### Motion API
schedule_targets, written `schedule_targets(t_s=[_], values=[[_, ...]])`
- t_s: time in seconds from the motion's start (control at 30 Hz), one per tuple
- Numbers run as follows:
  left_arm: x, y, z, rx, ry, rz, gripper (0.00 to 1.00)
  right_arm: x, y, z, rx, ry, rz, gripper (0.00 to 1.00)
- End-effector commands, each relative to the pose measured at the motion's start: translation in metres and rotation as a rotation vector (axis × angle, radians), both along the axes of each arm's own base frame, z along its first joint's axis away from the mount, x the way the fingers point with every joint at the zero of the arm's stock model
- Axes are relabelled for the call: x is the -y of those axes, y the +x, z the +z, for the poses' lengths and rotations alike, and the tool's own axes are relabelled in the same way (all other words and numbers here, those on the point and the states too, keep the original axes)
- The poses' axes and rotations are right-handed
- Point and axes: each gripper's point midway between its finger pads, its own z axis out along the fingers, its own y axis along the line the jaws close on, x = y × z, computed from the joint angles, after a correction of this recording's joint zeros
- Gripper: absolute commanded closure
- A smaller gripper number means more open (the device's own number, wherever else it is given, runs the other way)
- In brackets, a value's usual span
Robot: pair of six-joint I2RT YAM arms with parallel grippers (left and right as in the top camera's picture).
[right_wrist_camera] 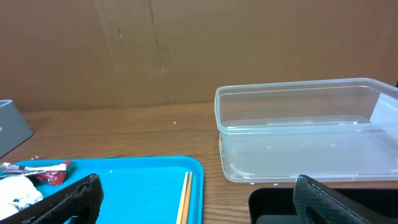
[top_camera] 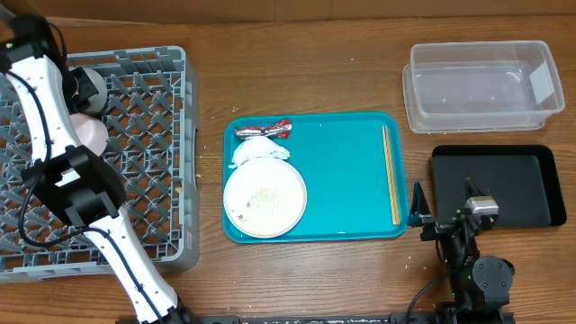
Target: Sort waste into correct bins and load items into the dishwasher
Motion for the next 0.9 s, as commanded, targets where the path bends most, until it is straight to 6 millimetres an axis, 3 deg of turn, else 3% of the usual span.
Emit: schedule_targets(t_s=[0.0,0.17,0.27,0.43,0.7,0.83,0.87], values=[[0.008,0.006,0.08,0.192,0.005,-0.001,0.96,0.002,0.0,-0.001,0.007,-0.006,-0.008,0.0],[0.015,0.011,0.148,0.372,0.04,-0.019,0.96,0.002,0.0,-0.001,0.007,-0.006,-0.008,0.0],[0.015,0.012,0.17,0.432,0.061,-0.011,0.96,0.002,0.0,-0.001,0.007,-0.006,-0.008,0.0],[0.012,0.015,0.155,0.403,0.053,-0.006,0.96,0.002,0.0,-0.001,0.007,-0.006,-0.008,0.0],[0.01,0.024,0.095,0.294,-0.011,-0.003,0.96,0.002,0.0,-0.001,0.007,-0.006,-0.008,0.0],[0.016,0.033,0.102,0.349,-0.045,-0.018,0.96,0.002,0.0,-0.001,0.007,-0.006,-0.008,0.01],[0.016,0.035,0.103,0.356,-0.042,-0.019,0.9,0.002,0.0,-0.001,0.007,-0.006,-0.008,0.0]])
